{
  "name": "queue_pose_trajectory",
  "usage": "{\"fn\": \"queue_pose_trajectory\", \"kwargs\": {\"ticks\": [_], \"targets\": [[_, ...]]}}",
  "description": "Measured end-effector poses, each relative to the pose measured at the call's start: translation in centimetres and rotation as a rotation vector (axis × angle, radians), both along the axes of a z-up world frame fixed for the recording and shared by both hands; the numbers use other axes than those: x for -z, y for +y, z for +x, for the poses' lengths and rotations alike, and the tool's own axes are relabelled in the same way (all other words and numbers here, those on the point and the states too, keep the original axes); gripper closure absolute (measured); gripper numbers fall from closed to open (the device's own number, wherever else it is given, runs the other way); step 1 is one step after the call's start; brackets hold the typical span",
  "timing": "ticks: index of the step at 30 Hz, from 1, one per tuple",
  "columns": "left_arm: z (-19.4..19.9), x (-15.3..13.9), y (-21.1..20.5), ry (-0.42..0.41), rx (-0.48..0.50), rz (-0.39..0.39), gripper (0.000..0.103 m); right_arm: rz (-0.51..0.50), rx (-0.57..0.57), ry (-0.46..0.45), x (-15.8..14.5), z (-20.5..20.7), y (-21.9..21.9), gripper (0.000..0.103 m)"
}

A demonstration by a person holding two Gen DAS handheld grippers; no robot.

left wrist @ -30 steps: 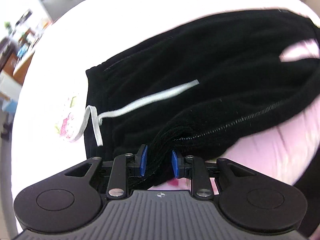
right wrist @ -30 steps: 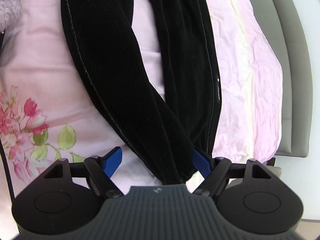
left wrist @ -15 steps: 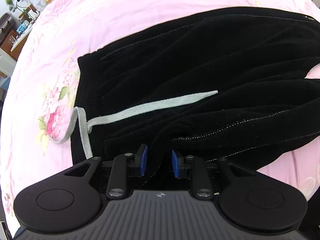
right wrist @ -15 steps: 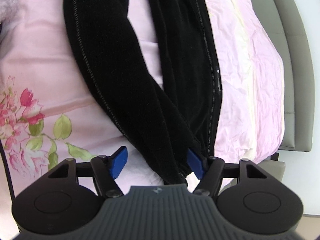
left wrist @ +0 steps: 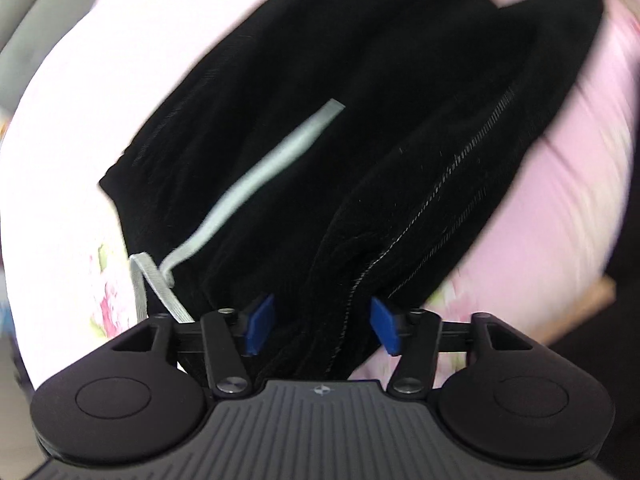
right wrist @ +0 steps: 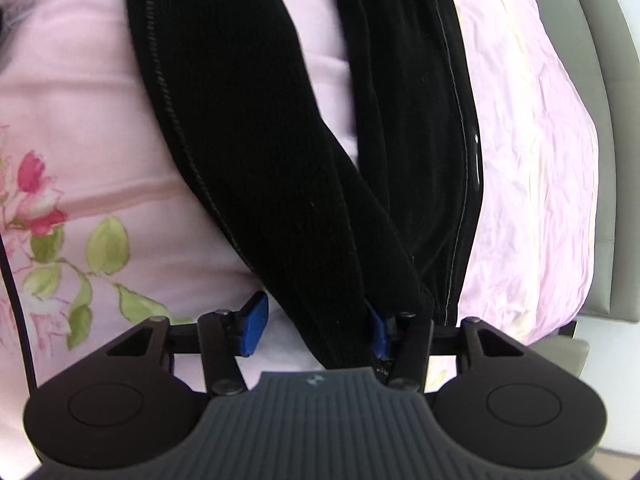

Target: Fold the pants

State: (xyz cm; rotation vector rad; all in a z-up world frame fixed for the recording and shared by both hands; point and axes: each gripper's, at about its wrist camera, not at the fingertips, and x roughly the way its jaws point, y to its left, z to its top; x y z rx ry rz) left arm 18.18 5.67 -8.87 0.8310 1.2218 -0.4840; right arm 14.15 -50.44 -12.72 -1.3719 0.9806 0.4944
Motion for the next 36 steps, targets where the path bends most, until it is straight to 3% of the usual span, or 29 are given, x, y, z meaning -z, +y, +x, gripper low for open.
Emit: {"fn": "queue_pose_trajectory", "kwargs": {"ticks": [1,4,9,14,18,21,23,24,27,32,34,36], "targets": [[-0.7,0.3,-0.1,0.008,0.04,0.027,0.03,0.001,0.008,-0.001,0.0,0.1,0.0,0.055],[-2.8,0.0,-0.5,0.011,0.126,0.078,0.03,-0.005,0.019,0.001,0.0,-0.1,-0.3,0.055],[-5.8,-2.0,-0.4,0.099,0.168,0.018,0.033,-0.013,0.033,0.002,-0.2,-0.4,-0.5,0.055],[-6.2,1.0,-1.7,0.041,0.151,0.118,0.035,-0.022,0.049,-0.005,-0.2,-0.2,-0.4,0.055],[-5.3,3.1,-2.9,0.052,0.136,0.124,0.036,-0.04,0.036,0.002,-0.6,-0.9,-0.5,0.055],[-4.5,4.9,-3.9,0.021,0.098,0.173,0.042,-0.057,0.032,-0.001,-0.8,-1.3,-1.0,0.055],[-4.6,6.5,-4.7,-0.003,0.113,0.265,0.073,-0.066,0.027,-0.004,-1.0,-1.3,-1.3,0.055],[-4.7,6.9,-4.9,-0.021,0.116,0.295,0.079,-0.069,0.024,-0.004,-1.1,-1.2,-1.4,0.055],[-4.0,5.8,-4.4,-0.054,0.02,0.239,0.085,-0.07,0.01,-0.003,-1.6,-0.4,-1.9,0.055],[-3.0,1.0,-2.7,-0.142,-0.15,0.099,0.085,-0.055,0.016,-0.002,-1.1,1.3,-2.2,0.055],[-3.1,-0.2,-2.3,-0.177,-0.186,0.066,0.085,-0.044,0.033,0.015,-0.6,1.5,-1.9,0.063],[-3.5,-1.3,-2.6,-0.207,-0.209,0.048,0.085,-0.062,0.037,0.006,-0.2,1.0,-1.7,0.098]]}}
